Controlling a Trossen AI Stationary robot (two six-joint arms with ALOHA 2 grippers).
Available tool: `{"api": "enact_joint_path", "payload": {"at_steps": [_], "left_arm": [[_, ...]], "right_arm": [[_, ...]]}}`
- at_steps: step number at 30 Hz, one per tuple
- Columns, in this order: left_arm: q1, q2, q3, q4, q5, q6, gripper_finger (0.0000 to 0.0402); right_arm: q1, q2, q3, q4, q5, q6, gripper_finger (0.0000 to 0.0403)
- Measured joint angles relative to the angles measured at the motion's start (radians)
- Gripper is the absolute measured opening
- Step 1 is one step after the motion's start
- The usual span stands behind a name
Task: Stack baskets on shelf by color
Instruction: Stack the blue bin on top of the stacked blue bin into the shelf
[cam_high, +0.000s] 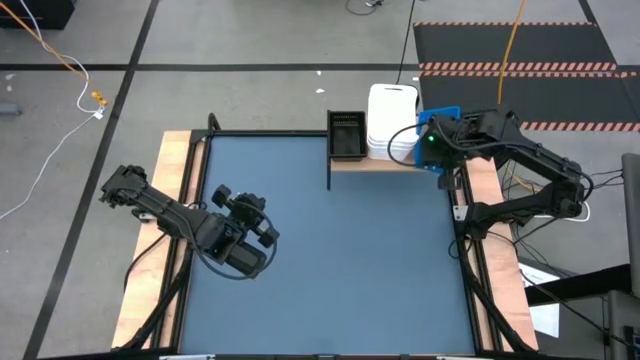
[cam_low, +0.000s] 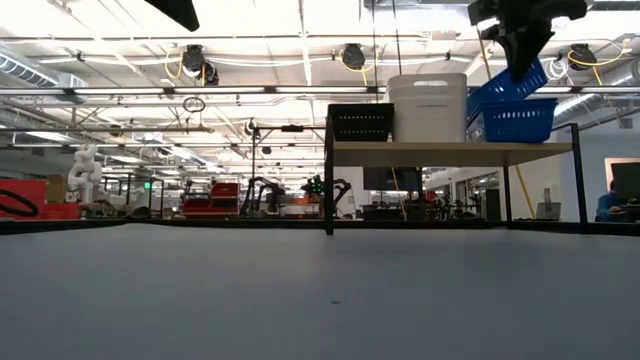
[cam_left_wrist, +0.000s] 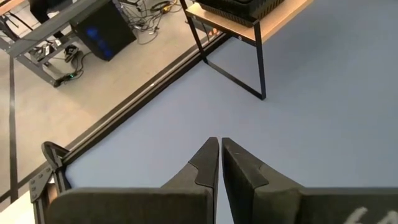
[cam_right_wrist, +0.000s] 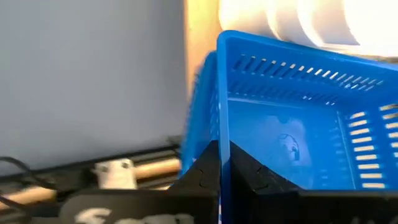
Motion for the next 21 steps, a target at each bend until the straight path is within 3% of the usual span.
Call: {"api": "enact_joint_path", "payload": {"at_steps": [5,12,18,21], "left_arm": [[0.000,0.000,0.000,0.000,0.000,-0.010,0.0024],[-0.001,0.000,0.000,0.001,0.005,-0.013,0.0024],[-0.008,0.000,0.000,0.001,0.024,-0.014,0.0024],[-0.020,0.000,0.000,0.001,0.025,-0.023,0.0024]], "right_arm": [[-0.026,0.000,0.000,0.000,-0.043,0.073,0.0008],[-0.038,-0.006,0.000,0.001,-0.038,0.136,0.0063],[-0.040,-0.058,0.000,0.031,0.107,0.223,0.0120],[-0.032,-0.106,0.000,0.055,0.125,0.259,0.0129]]}}
